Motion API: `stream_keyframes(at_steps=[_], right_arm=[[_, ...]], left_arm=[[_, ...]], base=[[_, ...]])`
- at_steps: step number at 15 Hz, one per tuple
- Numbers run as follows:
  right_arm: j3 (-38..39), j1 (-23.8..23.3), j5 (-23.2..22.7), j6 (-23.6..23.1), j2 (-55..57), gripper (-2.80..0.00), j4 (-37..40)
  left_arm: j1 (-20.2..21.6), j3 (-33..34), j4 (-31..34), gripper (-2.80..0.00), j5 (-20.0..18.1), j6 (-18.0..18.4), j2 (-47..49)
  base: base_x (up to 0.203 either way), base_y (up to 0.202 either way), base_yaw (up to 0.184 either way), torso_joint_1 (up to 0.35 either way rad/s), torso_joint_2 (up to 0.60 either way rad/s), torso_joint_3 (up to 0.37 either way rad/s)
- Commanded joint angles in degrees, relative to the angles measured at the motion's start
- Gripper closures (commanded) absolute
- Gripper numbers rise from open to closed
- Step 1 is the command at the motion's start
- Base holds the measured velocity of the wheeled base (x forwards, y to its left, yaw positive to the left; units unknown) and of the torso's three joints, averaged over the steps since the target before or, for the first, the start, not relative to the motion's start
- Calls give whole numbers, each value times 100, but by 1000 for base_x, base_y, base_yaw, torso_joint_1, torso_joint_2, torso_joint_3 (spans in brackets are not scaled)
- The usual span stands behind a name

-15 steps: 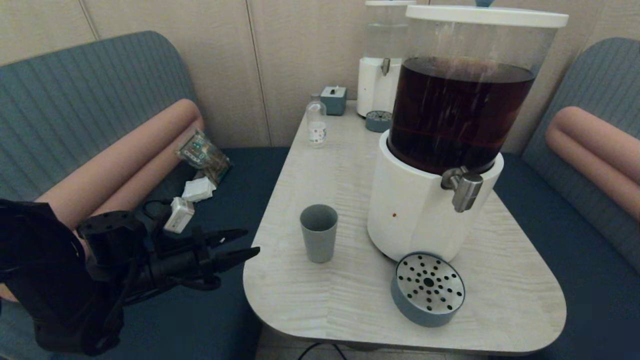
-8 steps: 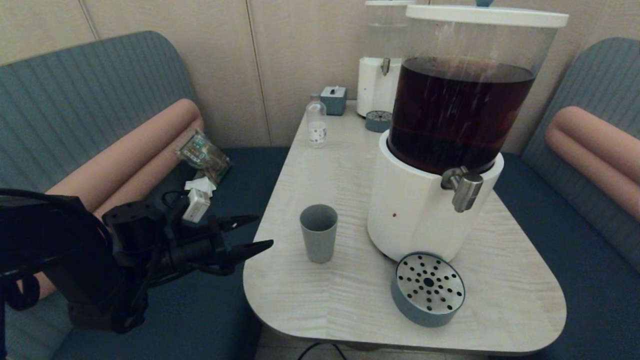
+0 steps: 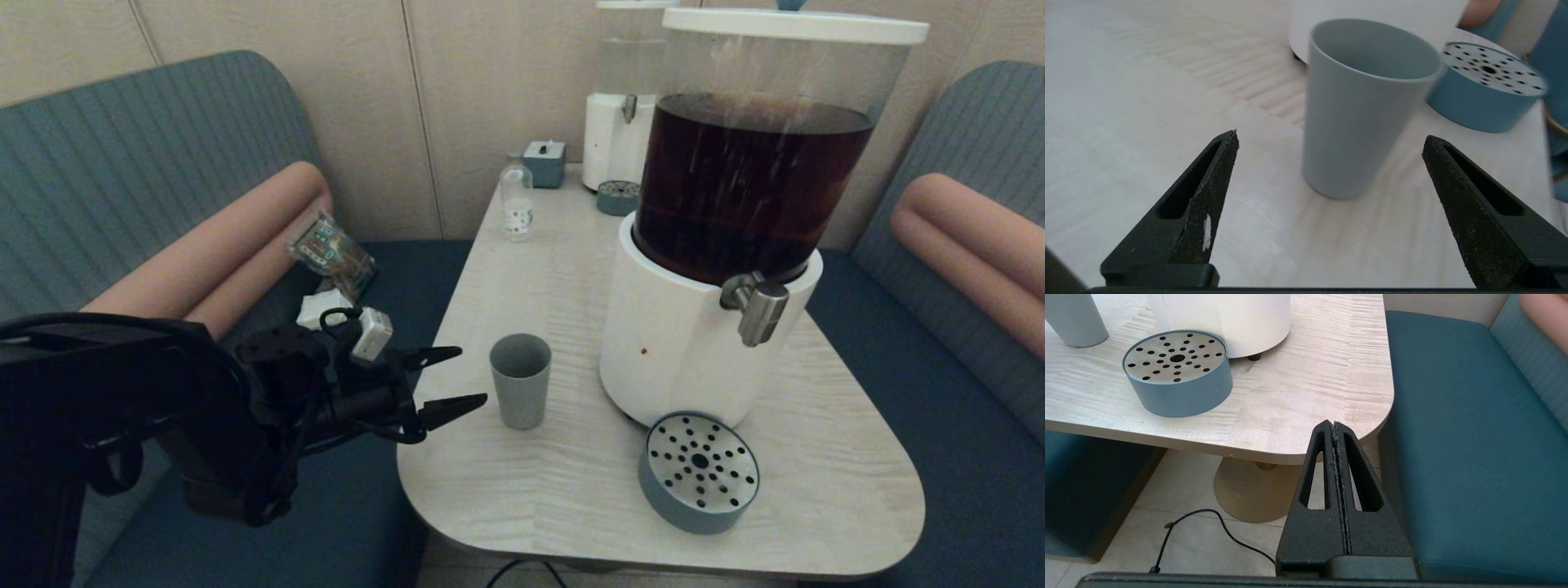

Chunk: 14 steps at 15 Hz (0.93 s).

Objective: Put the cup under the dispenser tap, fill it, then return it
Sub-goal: Pick up the cup

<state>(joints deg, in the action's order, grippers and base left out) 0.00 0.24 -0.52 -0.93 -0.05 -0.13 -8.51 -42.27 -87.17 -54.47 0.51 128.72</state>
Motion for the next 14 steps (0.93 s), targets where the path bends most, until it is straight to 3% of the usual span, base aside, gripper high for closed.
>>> stream_keyframes(at_steps=[1,14], right_arm=[[9,2,0,-4,-4,0,-4],[2,2,0,-4,-4,0,-4]], left_arm=[[-35,-239,-49,-280,47,-1,198],[-55,-596,-49,-280,156,-34,576]], base=[[0,0,0,0,0,0],[0,0,0,0,0,0]])
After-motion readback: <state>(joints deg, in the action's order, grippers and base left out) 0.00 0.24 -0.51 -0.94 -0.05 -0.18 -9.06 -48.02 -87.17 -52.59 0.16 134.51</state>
